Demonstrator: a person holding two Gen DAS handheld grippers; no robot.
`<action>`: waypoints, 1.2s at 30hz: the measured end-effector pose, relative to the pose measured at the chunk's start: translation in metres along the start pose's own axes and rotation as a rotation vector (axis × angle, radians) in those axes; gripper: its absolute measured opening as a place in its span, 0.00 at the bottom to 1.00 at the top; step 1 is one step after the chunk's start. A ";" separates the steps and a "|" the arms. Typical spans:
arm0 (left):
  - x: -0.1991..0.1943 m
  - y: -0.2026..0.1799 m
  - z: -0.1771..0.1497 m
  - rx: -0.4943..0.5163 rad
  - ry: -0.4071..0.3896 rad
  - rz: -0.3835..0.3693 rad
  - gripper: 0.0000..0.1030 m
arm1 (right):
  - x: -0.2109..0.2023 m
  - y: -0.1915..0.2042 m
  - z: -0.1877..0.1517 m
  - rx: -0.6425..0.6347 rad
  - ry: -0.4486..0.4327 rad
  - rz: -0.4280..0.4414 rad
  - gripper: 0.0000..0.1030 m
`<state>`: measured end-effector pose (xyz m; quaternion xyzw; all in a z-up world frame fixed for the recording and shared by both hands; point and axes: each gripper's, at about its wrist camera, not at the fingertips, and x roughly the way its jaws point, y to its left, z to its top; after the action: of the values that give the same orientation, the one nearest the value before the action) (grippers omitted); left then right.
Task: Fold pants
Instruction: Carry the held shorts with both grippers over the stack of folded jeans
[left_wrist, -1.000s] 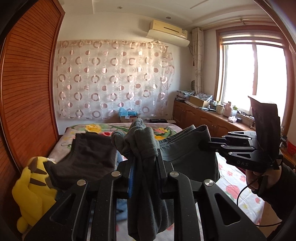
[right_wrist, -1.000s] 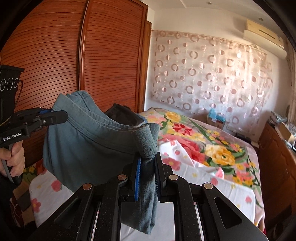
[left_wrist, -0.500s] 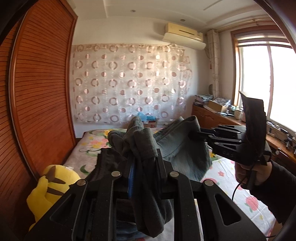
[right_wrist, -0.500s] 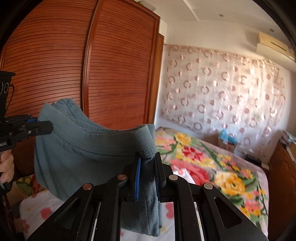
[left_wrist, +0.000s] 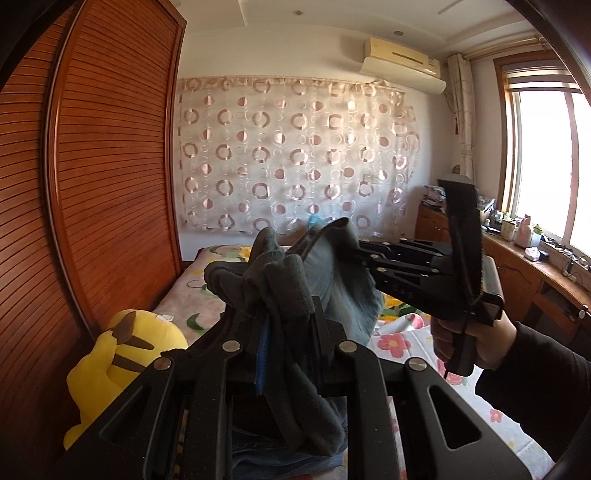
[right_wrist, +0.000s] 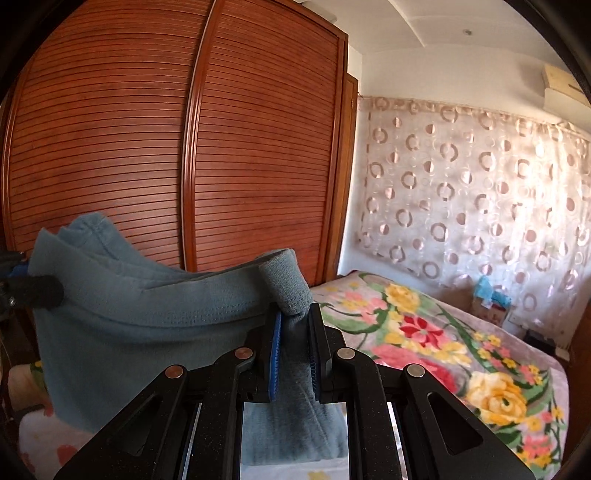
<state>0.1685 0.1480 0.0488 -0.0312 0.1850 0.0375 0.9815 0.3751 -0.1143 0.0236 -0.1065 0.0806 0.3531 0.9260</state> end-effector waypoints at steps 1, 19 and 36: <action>-0.001 0.001 -0.001 0.000 -0.002 0.008 0.19 | 0.002 -0.001 0.001 0.002 0.000 0.005 0.13; 0.013 0.026 -0.031 -0.060 0.075 0.091 0.19 | 0.037 -0.005 0.019 0.035 0.090 0.061 0.32; 0.018 0.034 -0.058 -0.102 0.134 0.133 0.19 | 0.023 -0.058 0.004 0.129 0.208 0.118 0.38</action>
<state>0.1609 0.1790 -0.0130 -0.0712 0.2496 0.1097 0.9595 0.4316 -0.1405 0.0306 -0.0779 0.2046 0.3880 0.8953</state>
